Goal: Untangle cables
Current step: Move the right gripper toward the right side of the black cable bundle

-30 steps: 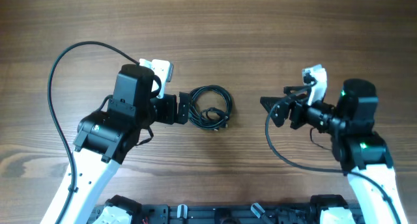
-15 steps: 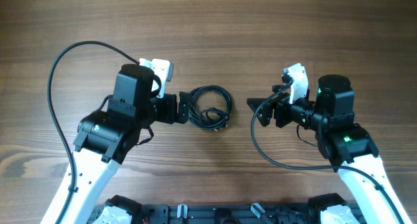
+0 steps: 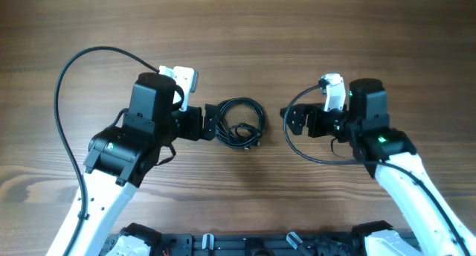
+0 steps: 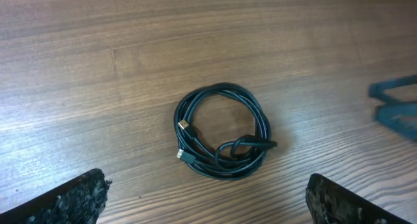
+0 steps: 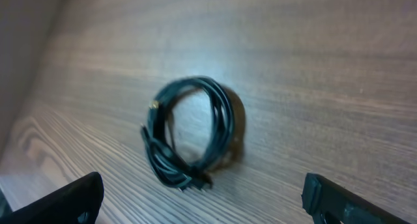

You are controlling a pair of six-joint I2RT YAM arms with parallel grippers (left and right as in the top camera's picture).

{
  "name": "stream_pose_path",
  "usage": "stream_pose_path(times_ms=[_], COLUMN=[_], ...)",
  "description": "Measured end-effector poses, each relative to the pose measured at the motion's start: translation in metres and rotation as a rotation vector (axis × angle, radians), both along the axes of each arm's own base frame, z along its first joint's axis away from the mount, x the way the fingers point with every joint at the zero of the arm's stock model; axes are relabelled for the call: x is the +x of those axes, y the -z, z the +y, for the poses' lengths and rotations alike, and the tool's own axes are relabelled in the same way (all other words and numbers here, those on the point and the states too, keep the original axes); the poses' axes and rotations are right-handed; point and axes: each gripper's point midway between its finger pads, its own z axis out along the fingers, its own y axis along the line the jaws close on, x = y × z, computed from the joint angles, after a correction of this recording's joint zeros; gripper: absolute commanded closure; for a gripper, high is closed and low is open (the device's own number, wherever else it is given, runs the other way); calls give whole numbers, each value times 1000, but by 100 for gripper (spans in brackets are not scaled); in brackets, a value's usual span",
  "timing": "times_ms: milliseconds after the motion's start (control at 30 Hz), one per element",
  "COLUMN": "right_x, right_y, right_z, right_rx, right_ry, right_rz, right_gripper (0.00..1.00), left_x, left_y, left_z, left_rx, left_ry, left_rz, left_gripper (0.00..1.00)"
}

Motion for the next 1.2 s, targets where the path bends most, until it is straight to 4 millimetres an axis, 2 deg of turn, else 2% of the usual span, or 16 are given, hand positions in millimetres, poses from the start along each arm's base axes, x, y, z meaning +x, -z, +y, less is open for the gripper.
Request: stream_pose_path(times_ms=[167, 300, 367, 633, 767, 933, 1200], right_x=[-6, -1, 2, 1, -5, -10, -12], right_y=[32, 50, 57, 62, 65, 65, 69], right_z=[22, 41, 50, 68, 75, 81, 80], right_rx=[-77, -129, -155, -189, -226, -265, -292], right_ry=[-153, -234, -275, -369, -446, -529, -566], right_rz=[8, -36, -67, -142, -187, -251, -266], right_gripper=[0, 1, 7, 16, 34, 35, 36], left_x=[3, 5, 5, 5, 5, 4, 4], left_y=[-3, -5, -5, -5, -5, -5, -5], left_z=[-1, -2, -2, -2, -2, -4, -4], left_rx=[-13, -25, -28, -29, -29, -36, -39], left_ry=[-8, -17, -20, -22, -22, -14, -11], left_rz=[-14, -20, -19, -18, -18, -15, -14], left_gripper=[0, 0, 0, 0, 0, 0, 0])
